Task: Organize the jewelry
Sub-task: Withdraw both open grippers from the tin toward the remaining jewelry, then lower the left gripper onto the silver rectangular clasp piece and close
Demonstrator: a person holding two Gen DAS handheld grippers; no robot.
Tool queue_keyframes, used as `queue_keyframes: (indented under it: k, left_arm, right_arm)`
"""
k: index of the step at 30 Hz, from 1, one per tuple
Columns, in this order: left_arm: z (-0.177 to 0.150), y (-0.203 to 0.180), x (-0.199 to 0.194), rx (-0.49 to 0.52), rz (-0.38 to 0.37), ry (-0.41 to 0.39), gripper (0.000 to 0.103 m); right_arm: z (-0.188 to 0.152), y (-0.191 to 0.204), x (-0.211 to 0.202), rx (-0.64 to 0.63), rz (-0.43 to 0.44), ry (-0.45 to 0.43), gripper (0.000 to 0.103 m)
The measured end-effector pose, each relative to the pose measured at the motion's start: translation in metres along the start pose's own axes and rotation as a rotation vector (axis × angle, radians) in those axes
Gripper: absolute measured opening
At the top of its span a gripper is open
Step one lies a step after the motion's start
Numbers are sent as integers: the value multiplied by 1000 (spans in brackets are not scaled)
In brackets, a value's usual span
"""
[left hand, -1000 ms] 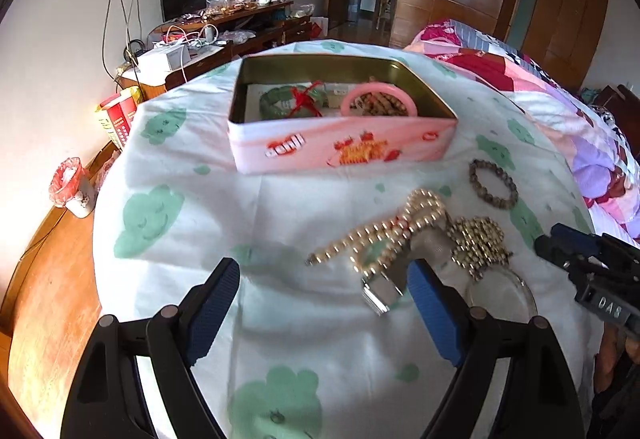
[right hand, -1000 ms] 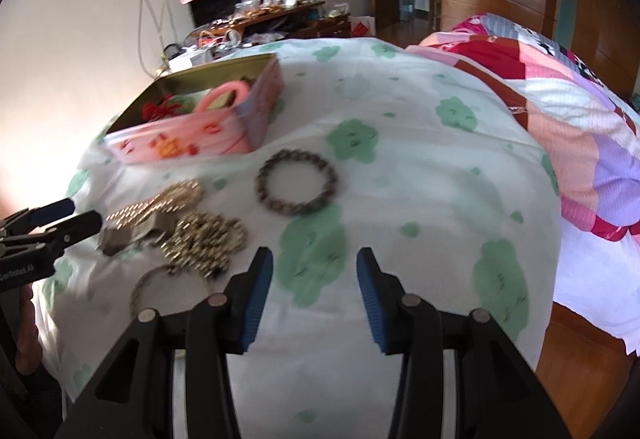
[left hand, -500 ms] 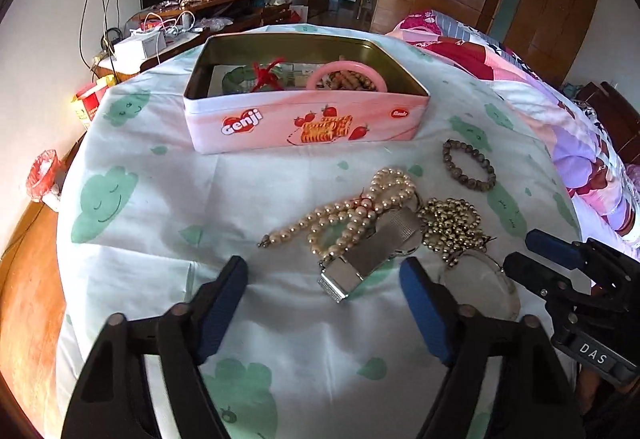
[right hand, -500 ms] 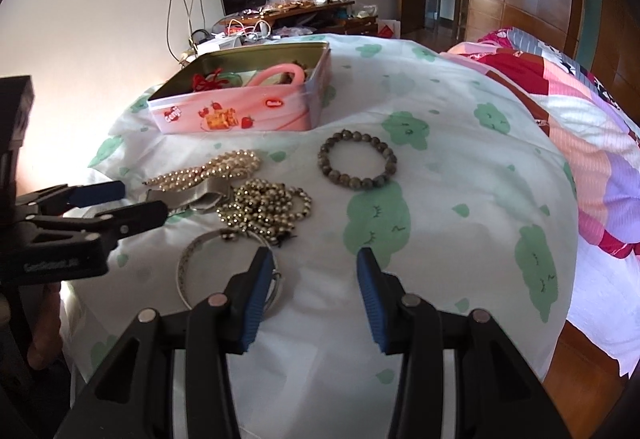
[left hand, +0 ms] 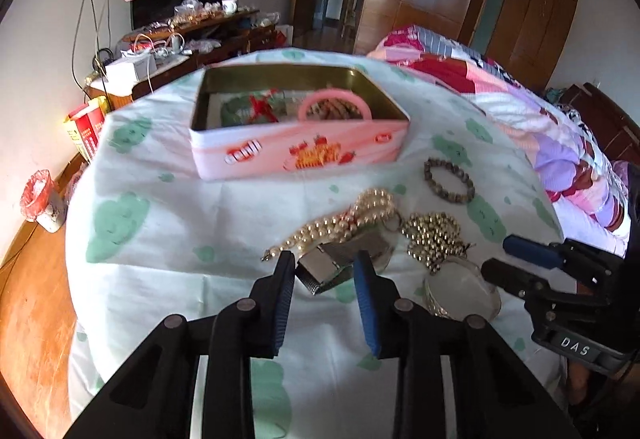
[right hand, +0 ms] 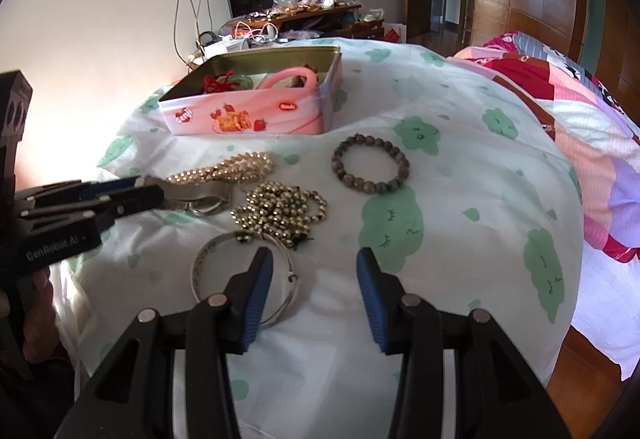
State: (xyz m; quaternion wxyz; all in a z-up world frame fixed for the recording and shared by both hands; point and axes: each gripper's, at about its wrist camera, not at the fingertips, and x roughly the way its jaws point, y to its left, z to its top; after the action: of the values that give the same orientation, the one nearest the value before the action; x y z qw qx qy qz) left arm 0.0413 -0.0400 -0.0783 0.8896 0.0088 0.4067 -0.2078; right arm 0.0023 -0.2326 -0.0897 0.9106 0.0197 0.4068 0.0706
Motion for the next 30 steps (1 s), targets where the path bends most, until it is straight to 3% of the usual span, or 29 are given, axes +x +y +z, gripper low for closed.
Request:
queue_keyframes:
  k: [3, 7, 13, 16, 30]
  left_arm:
    - [3, 5, -6, -5, 13, -18, 31]
    - [5, 16, -11, -33, 19, -31, 31]
    - [6, 21, -14, -46, 21, -36, 31]
    - [4, 22, -11, -43, 20, -27, 31]
    - [0, 24, -8, -47, 12, -19, 31]
  right_arm:
    - [2, 3, -2, -1, 27, -8, 45]
    - [2, 10, -2, -18, 62, -6, 54]
    - [0, 22, 1, -54, 95, 6, 54]
    - [-1, 29, 3, -71, 115, 15, 61]
    - [-2, 36, 17, -113, 38, 47, 67]
